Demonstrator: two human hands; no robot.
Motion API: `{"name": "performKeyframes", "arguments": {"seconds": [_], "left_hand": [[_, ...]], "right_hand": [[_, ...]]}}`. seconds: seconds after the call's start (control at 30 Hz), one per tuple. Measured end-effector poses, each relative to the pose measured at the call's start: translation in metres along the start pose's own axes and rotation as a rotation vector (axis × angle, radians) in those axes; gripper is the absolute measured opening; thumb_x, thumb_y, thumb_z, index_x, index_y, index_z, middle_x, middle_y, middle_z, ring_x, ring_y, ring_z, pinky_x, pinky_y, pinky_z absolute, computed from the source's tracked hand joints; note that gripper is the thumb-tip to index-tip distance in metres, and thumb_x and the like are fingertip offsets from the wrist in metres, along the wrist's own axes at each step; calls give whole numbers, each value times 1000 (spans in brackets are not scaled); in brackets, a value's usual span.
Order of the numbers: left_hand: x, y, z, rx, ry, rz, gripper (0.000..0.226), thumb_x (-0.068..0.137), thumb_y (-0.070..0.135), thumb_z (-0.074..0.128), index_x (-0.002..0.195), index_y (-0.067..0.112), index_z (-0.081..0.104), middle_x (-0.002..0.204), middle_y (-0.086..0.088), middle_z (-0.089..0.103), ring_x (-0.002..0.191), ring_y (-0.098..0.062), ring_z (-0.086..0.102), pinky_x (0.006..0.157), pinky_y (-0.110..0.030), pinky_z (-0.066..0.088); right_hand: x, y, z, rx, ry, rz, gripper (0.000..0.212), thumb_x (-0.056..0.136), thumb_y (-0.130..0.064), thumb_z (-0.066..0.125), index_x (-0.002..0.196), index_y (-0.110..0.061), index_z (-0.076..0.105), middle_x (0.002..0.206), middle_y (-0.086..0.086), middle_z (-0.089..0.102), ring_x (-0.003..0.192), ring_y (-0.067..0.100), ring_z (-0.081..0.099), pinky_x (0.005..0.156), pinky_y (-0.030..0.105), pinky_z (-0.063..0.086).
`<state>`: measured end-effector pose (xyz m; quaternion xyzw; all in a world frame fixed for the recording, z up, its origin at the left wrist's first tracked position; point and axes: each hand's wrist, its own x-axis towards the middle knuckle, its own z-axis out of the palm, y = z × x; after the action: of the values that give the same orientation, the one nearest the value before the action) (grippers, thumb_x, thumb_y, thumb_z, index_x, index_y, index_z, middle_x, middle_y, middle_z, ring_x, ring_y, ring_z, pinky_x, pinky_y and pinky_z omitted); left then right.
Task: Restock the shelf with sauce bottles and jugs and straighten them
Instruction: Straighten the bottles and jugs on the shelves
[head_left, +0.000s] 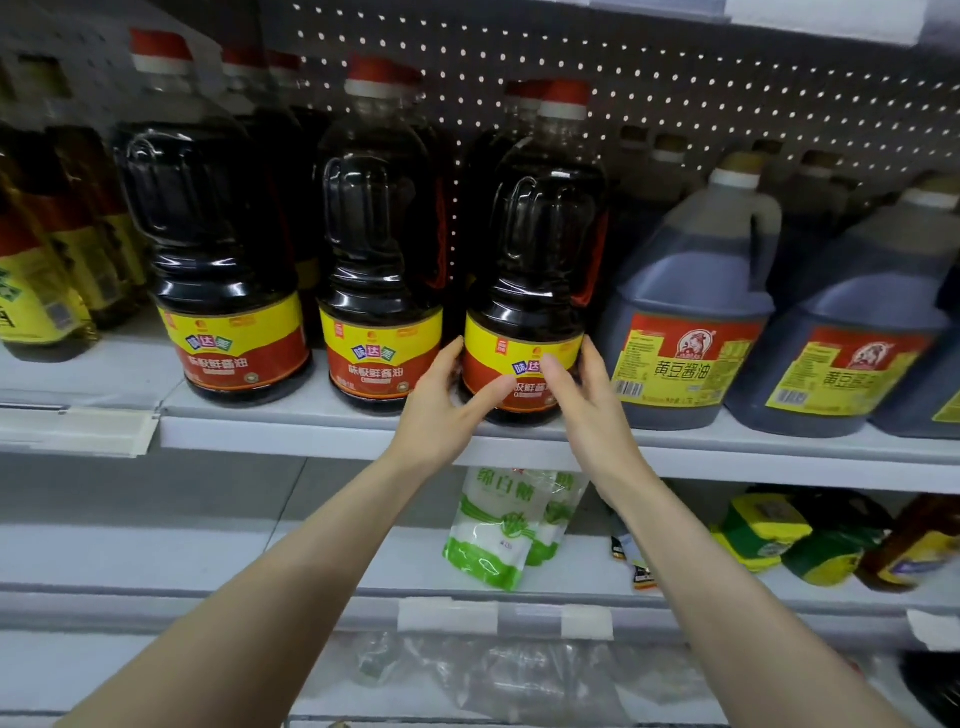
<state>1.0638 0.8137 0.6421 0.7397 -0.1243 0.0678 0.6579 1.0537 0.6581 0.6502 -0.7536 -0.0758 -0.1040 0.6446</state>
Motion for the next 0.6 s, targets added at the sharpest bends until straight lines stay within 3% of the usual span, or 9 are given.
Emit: {"name": "performKeyframes", "arguments": {"seconds": [0.1,0.2,0.33,0.6], "left_hand": [[5,-4,9,-13,30,3,71,80,33,69,143,16,41,131,6,58,117,0,56,96,-19,47],[7,-8,14,-42,74,3,65,84,23,68,142,14,41,129,5,59,115,2,57,91,-15,48],[10,-10,17,-41,98,28,53,88,13,64,137,20,44,123,10,59,110,7,58,86,-10,46],[11,-14,17,-39,65,70,52,92,14,59,140,22,40,131,7,57,119,1,55,94,-14,45]], "right_hand": [[9,6,-7,27,-19,12,59,93,-40,57,147,-31,34,134,-15,55,121,0,52,105,30,42],[13,11,-8,38,-61,50,73,85,-53,57,150,-35,26,138,-16,51,124,0,49,103,26,42],[21,22,-9,5,-84,85,92,74,-78,54,150,-45,14,148,-18,40,135,8,39,113,41,33],[24,29,-9,-139,-84,86,93,67,-86,38,148,-51,8,151,-13,37,137,16,38,113,46,32]]}}
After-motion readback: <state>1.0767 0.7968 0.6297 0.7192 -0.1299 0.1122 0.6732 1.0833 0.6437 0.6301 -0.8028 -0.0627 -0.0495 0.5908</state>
